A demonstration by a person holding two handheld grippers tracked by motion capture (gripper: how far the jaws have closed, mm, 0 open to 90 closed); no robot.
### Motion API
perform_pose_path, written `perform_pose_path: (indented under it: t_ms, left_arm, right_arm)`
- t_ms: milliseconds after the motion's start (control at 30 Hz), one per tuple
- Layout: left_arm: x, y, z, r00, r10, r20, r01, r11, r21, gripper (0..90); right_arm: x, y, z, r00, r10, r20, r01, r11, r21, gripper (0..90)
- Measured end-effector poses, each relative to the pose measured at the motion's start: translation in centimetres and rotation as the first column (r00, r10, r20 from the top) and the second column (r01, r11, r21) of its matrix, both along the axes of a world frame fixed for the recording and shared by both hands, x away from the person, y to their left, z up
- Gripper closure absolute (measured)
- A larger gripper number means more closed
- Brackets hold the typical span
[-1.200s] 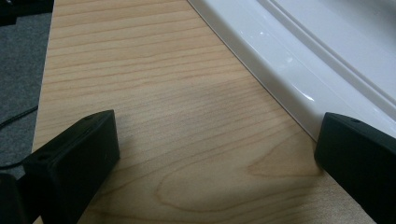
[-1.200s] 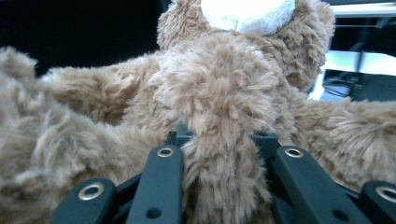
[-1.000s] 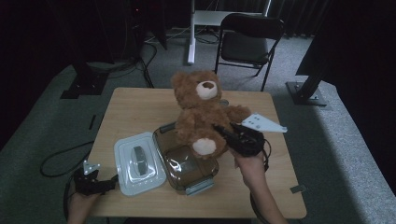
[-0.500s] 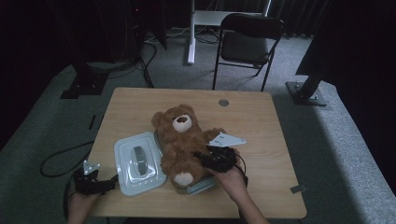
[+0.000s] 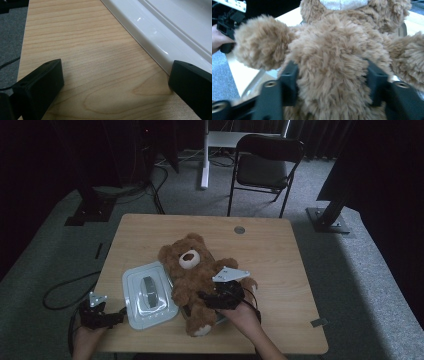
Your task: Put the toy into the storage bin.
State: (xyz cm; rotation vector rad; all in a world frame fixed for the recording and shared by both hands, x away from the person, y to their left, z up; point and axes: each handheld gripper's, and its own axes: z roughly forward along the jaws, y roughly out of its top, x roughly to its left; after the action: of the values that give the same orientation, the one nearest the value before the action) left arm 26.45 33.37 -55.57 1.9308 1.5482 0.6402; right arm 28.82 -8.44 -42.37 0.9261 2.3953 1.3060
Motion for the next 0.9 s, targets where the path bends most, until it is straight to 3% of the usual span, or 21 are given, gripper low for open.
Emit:
perform_pose_path:
  t_ms: [67,233,333,500,733,900]
  left_arm:
    - [0.0,0.0,0.0,1.0,0.0,0.0,0.0,1.0,0.0,0.6]
    - [0.0,0.0,0.0,1.0,-0.001,0.0,0.001,1.0,0.002,0.6]
    - [0.0,0.0,0.0,1.0,0.0,0.0,0.0,1.0,0.0,0.6]
    - [0.0,0.0,0.0,1.0,0.0,0.0,0.0,1.0,0.0,0.6]
    - [0.0,0.0,0.0,1.0,0.0,0.0,0.0,1.0,0.0,0.6]
    - [0.0,0.0,0.0,1.0,0.0,0.0,0.0,1.0,0.0,0.6]
  right_arm:
    - [-0.5,-0.2,1.4,0.9992,-0.03,0.026,0.029,0.9994,0.019,30.9]
    - [-0.5,-0.6,4.6,0.997,-0.031,0.071,0.023,0.9947,0.101,26.4]
    - [0.9,-0.3,6.6,0.9964,-0.043,0.073,0.032,0.9878,0.152,26.1]
    - [3.7,1.1,8.3,0.9962,-0.079,0.037,0.069,0.9732,0.219,20.6]
    - [7.2,4.8,8.1,0.993,-0.117,-0.018,0.118,0.9747,0.19,20.4]
    - [9.5,6.6,6.4,0.9856,-0.154,-0.069,0.161,0.9812,0.106,21.8]
